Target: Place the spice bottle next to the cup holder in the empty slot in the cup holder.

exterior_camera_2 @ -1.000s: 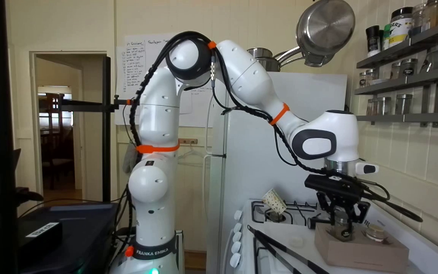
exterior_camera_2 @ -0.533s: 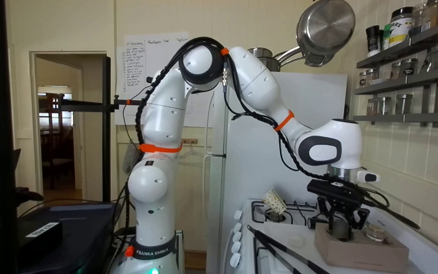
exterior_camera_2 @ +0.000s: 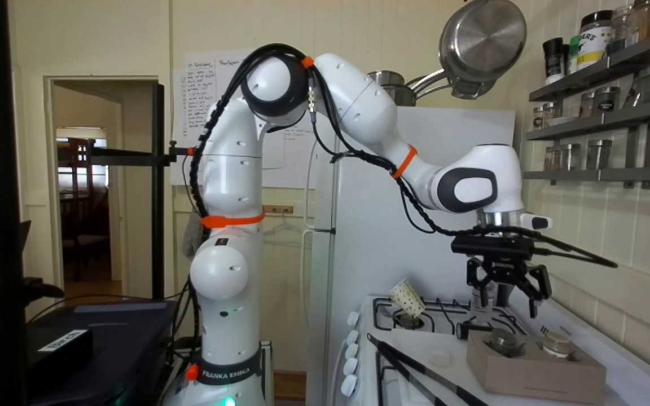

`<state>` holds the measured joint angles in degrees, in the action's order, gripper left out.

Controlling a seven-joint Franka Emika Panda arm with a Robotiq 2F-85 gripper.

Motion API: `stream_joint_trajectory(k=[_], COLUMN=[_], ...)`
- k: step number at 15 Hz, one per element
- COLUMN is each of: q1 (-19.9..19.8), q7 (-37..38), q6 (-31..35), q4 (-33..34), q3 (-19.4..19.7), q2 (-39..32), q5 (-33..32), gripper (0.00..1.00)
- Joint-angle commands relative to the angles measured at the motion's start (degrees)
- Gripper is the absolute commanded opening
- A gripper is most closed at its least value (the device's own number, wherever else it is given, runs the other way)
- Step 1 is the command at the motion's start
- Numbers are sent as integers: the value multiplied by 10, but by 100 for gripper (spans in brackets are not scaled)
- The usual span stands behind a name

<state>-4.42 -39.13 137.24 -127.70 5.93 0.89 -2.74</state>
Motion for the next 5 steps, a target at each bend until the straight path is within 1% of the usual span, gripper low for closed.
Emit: stream_joint_trajectory(k=[1,2,3,5], q1=[13,22,14,19], q7=[-72,-108,-52,-57], q6=[-25,-30,-17,-19], q4=[-58,-64,-27,-31], q3=[-8,-5,-4,-3], q2=[103,118,69,86], q5=[30,50,18,21], gripper=[100,100,100,100])
